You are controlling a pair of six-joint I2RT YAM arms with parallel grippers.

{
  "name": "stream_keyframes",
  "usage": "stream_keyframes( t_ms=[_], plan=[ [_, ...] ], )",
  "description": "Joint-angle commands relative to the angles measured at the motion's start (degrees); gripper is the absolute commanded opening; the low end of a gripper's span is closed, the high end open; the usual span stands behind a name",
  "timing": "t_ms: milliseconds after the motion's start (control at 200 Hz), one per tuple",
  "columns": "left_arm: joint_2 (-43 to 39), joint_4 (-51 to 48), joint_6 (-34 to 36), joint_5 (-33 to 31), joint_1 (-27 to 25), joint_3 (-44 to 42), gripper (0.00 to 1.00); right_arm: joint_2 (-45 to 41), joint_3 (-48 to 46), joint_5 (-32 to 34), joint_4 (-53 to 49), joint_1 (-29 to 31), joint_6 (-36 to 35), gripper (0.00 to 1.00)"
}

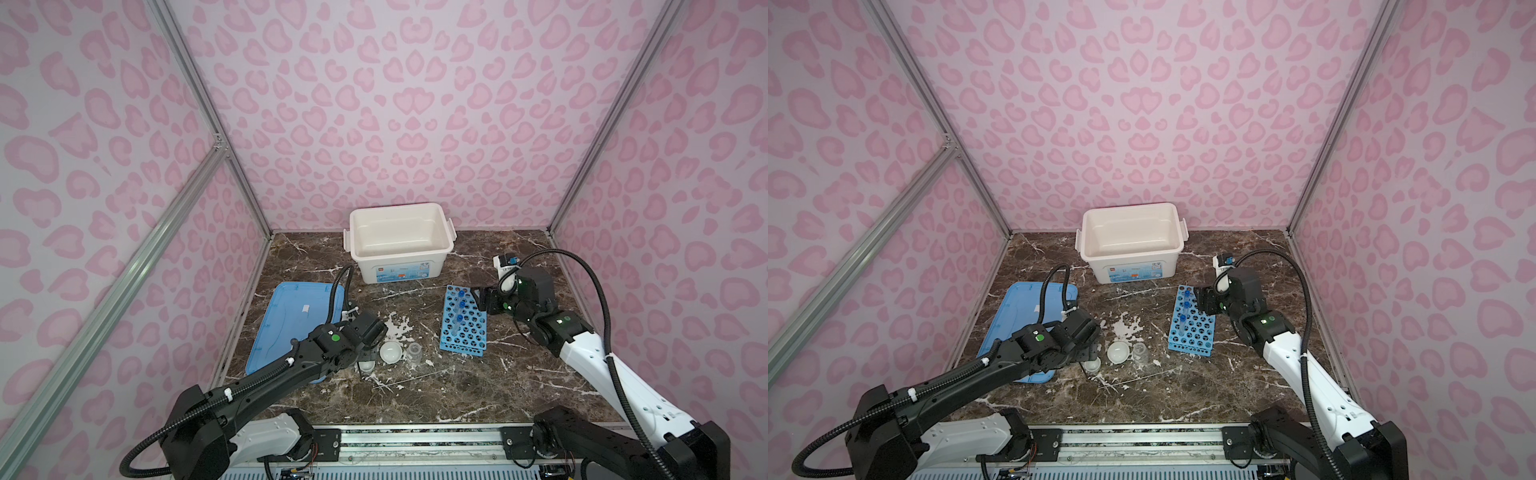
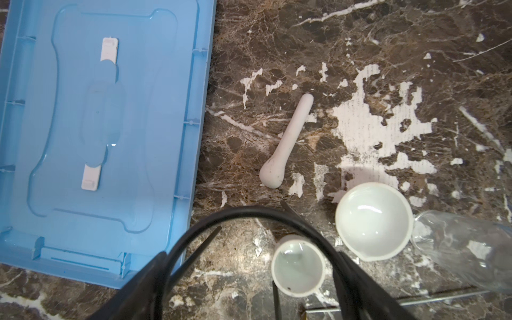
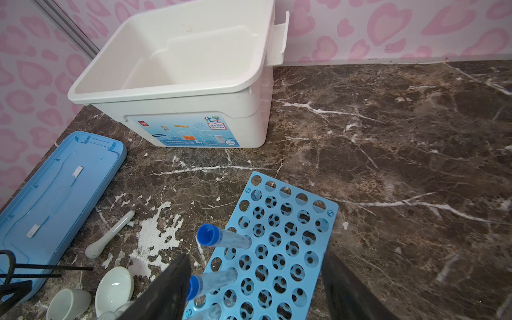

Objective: Organize the chemistry lab equipment

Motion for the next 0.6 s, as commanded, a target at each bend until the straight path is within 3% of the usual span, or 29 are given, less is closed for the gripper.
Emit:
stream_keyframes(
  t_ms=[0,595],
  plan=[
    [-0.65,-1.58,0.88,-2.68,0.06,1.56,0.84,0.27,-0.21,0.1,1.64,-0.21,0.4,0.76],
    [-0.86,-5.14,11.02,-6.0,1.69,11.65,0.84,4.05,2.46,-0.54,4.66,-3.05,0.52,0.76]
  ],
)
